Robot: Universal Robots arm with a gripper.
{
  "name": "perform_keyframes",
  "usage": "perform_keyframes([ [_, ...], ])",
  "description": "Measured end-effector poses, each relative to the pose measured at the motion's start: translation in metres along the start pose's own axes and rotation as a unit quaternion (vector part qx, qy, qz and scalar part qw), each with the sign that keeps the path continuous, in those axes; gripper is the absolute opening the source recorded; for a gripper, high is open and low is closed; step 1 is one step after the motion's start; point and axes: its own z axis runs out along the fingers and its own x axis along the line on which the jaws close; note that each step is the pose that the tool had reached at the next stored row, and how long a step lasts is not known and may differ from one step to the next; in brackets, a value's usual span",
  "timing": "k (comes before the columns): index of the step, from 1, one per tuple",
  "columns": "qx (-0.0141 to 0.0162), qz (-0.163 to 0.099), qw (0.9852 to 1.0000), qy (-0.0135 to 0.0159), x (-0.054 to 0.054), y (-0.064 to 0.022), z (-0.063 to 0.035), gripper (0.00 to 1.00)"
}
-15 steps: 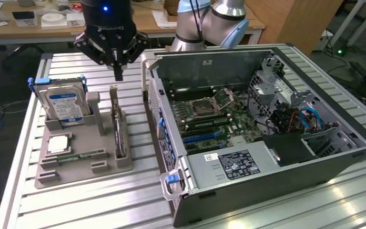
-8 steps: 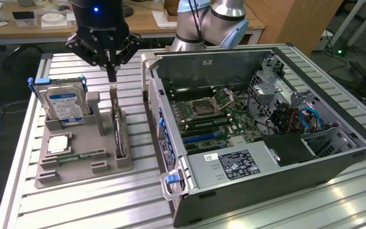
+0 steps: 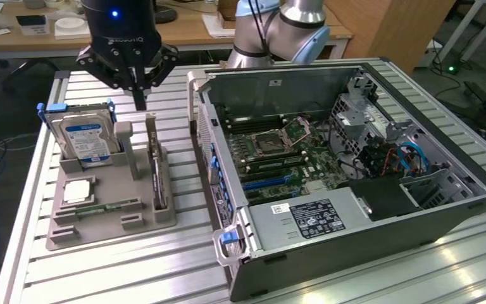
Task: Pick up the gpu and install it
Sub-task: 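Reach for the gpu, then pick up the gpu and move the gpu toward the slot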
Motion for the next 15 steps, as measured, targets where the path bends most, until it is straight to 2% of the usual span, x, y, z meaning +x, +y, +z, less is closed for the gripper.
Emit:
perform_keyframes([
  [4, 0.0002, 0.000, 1.0000, 0.0001, 0.0060, -0.0005, 0.0005, 0.11],
  [15, 0.0002, 0.000, 1.0000, 0.0001, 0.0064, -0.0005, 0.0005, 0.11],
])
